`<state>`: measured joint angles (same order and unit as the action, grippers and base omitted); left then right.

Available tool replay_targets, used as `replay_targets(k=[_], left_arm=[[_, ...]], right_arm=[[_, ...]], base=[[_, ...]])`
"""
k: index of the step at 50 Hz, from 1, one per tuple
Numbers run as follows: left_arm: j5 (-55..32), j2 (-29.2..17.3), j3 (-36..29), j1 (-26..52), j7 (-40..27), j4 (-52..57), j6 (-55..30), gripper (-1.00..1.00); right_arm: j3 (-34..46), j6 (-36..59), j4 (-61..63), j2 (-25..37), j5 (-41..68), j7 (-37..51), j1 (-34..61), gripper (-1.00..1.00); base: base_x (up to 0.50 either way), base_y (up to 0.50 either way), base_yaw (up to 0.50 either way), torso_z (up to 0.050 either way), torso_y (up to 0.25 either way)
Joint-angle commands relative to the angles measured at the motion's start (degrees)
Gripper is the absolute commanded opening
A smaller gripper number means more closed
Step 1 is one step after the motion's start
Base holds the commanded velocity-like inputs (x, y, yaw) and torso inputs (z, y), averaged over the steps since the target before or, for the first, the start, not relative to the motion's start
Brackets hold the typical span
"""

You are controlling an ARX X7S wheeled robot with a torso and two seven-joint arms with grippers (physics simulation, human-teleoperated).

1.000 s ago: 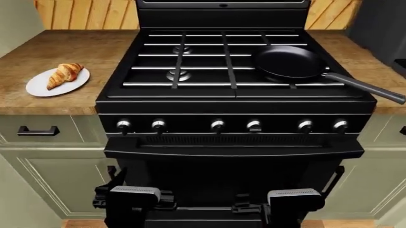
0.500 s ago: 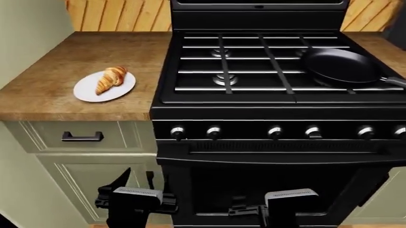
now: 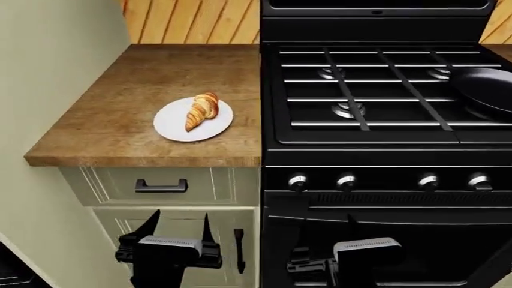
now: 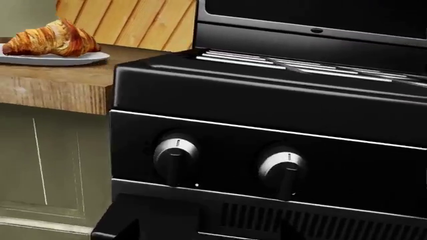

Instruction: Pick the croissant and place it on the pan. Then turn on the stove to warm the croissant.

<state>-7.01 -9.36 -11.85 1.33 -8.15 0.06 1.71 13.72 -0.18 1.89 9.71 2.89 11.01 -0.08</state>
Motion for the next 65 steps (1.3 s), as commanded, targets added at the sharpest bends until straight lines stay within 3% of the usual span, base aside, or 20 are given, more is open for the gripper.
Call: replay_targets(k=[1,9,12,19,26,33,39,44,50,55,65], left_arm=[[0.3,-0.3,-0.3,-0.2,-1.0,0.2,0.8,1.0],[-0.4,-0.6,-0.2,0.1,-1.5,1.4,-0.8,1.0],[-1.8,-1.5,0.1,0.6,-1.4,5.5,-5.9,1.0],[-8.7,-6.2,1.0,4.2,-0.6,22.9,-29.1,1.0],[-19.4,-8.9,5.9,12.7,-1.9,37.8,-50.5,1.0],[-33.6,-7.7,15.0,26.8,-5.7,43.2,-74.7,1.0],[-42.2,-5.5,20.8,39.0,-8.6,43.7,-90.6,1.0],[-65.3,-9.1,21.0,47.4,-27.6,34.1,-91.5,1.0],[-79.3,-11.2,18.3,54.0,-40.3,26.1,-90.6,1.0],[-82.9,-12.1,16.7,56.2,-43.8,23.6,-89.3,1.0],[-82.8,-12.9,14.6,57.0,-44.1,22.8,-87.1,1.0]], right_arm=[[0.4,0.0,0.0,0.3,0.0,0.6,0.1,1.0],[-0.1,0.4,0.1,0.3,1.0,1.2,0.3,1.0],[-1.1,5.0,2.9,0.4,0.9,3.0,0.9,1.0],[-3.1,22.2,20.0,2.5,4.6,3.7,3.1,1.0],[-5.4,40.2,35.9,4.0,8.4,5.3,7.4,1.0],[-7.5,58.3,47.8,6.0,14.3,3.8,14.9,1.0],[-10.4,69.0,53.5,6.9,18.5,2.8,22.3,1.0],[-11.1,74.9,56.9,8.1,20.7,2.6,27.3,1.0],[-12.4,74.9,58.0,11.3,28.1,5.9,30.0,1.0],[-12.5,73.2,57.8,14.1,34.7,10.3,30.8,1.0],[-12.0,70.9,57.2,15.7,36.7,12.4,30.3,1.0]], base=[[0.14,0.5,0.0,0.0,0.0],[0.14,0.5,0.0,0.0,0.0],[0.0,0.0,0.0,0.0,0.0],[0.0,0.0,0.0,0.0,0.0],[0.0,0.0,0.0,0.0,0.0],[0.0,0.0,0.0,0.0,0.0],[0.0,0.0,0.0,0.0,0.0],[0.0,0.0,0.0,0.0,0.0],[0.05,0.0,0.0,0.0,0.0],[0.49,0.0,0.0,0.0,0.0],[0.5,0.0,0.0,0.0,0.0]])
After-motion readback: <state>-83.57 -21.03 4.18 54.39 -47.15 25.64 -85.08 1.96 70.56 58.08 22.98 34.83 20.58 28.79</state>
